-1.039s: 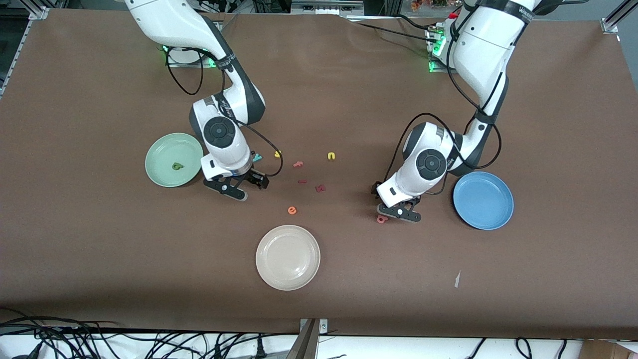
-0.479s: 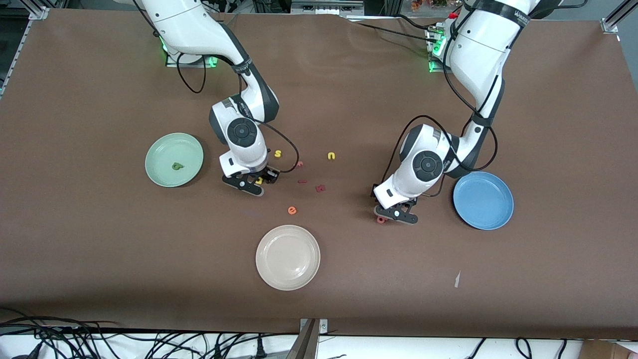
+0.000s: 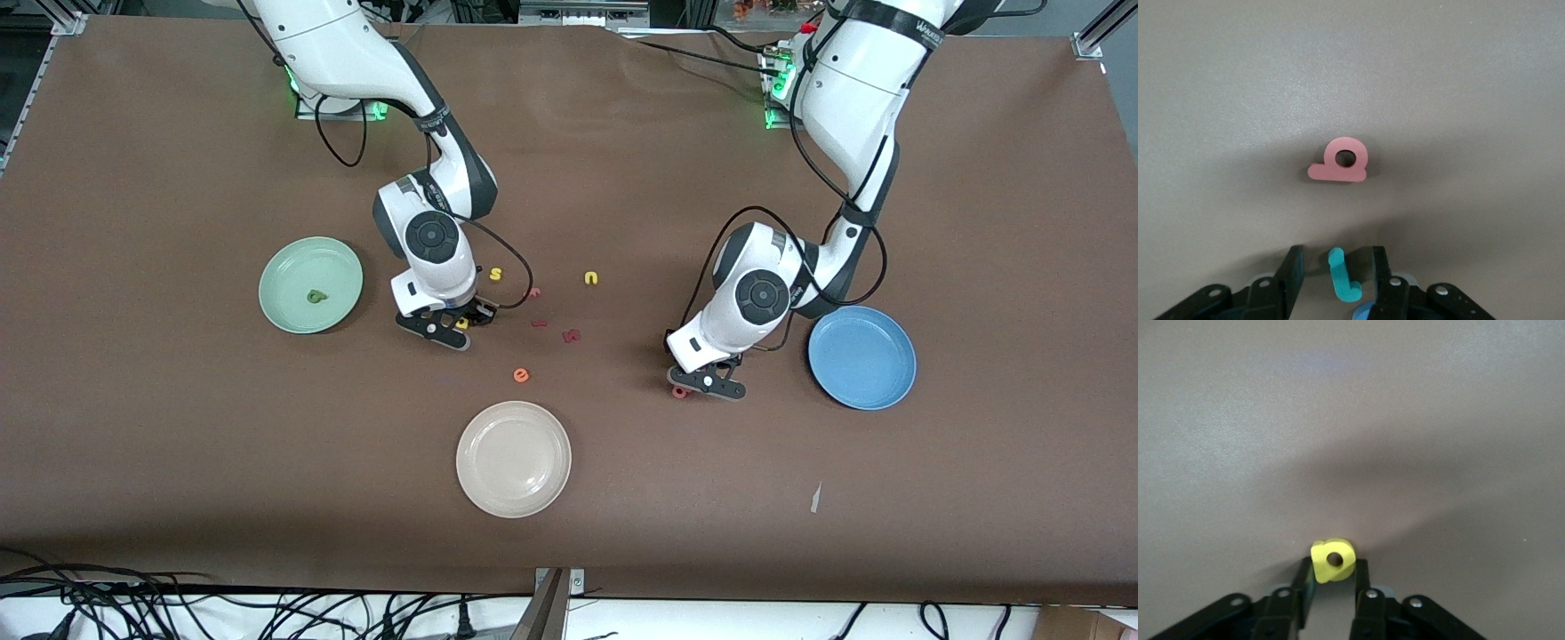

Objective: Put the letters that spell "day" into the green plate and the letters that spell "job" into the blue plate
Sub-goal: 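Place the yellow d on the green plate while the left gripper grasps teal l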

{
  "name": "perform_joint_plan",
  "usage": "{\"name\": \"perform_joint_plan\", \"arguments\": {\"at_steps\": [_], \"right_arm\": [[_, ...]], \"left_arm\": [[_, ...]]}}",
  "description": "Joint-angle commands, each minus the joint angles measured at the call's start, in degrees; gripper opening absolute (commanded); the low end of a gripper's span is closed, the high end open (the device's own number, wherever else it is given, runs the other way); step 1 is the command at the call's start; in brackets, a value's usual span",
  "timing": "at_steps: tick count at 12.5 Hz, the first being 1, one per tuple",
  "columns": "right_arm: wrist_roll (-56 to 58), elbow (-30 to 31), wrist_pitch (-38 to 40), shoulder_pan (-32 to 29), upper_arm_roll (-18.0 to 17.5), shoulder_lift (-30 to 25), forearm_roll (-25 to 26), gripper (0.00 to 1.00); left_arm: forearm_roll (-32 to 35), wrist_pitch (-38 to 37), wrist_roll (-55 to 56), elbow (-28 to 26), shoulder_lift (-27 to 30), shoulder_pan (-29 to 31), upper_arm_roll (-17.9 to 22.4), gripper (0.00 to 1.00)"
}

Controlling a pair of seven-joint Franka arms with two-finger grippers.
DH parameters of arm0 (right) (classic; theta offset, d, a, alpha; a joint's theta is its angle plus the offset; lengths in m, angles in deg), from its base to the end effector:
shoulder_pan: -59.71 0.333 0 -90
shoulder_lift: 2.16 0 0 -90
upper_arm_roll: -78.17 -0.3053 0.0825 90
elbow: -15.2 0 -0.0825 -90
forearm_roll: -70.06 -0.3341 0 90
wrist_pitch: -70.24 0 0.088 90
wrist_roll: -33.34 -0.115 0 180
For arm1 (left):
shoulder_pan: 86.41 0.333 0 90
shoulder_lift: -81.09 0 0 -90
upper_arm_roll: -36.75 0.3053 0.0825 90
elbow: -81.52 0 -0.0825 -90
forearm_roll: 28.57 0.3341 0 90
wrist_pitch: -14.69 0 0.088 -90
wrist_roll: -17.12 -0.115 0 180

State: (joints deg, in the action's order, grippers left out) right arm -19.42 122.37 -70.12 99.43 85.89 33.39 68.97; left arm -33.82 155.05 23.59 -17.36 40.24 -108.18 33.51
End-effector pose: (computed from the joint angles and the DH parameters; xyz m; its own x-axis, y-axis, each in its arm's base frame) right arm 0.5033 0.3201 0.2020 0.9380 -0.3452 0.0314 -0.3466 -0.9355 0.0687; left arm 0.5726 -0.2638 0.1950 0.9714 -0.2372 -0.0038 -0.2358 -0.9670 0.0962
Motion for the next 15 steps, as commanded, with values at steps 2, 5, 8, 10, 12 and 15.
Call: {"name": "perform_joint_plan", "arguments": {"at_steps": [2,5,8,10,12,15], "right_arm": [[4.84,-1.26,2.36,-0.16,1.68,-1.09,0.74,0.14],[15.63,-1.88,11.83,-0.16,6.33,-5.66,0.39,0.14],[28.46,3.28,16.26,-0.51,12.31,-11.46,-0.05,0.15],[36.8,10.39,14.17,-0.52,17.04,-16.11,-0.06,0.15],[43.43,19.17,13.2,-0.52,21.01,-22.43,-0.23,0.15],[47.3,27.99,10.38,-0.52,26.2,-25.89,-0.14,0.15]], "left_arm": [[-0.99,-0.27,-0.05,0.27,-0.29,-0.99,0.87,0.43],[-0.9,-0.53,-0.13,-0.35,0.06,-0.99,0.96,0.38],[-0.9,-1.06,-0.05,-0.88,0.94,-0.9,0.96,0.36],[-0.9,-1.06,-0.05,-2.01,1.56,-0.9,0.96,0.26],[-0.9,-1.06,-0.05,-2.89,1.91,-0.9,0.96,0.18],[-0.9,-1.06,-0.13,-3.07,2.26,-0.9,1.04,0.0]]}}
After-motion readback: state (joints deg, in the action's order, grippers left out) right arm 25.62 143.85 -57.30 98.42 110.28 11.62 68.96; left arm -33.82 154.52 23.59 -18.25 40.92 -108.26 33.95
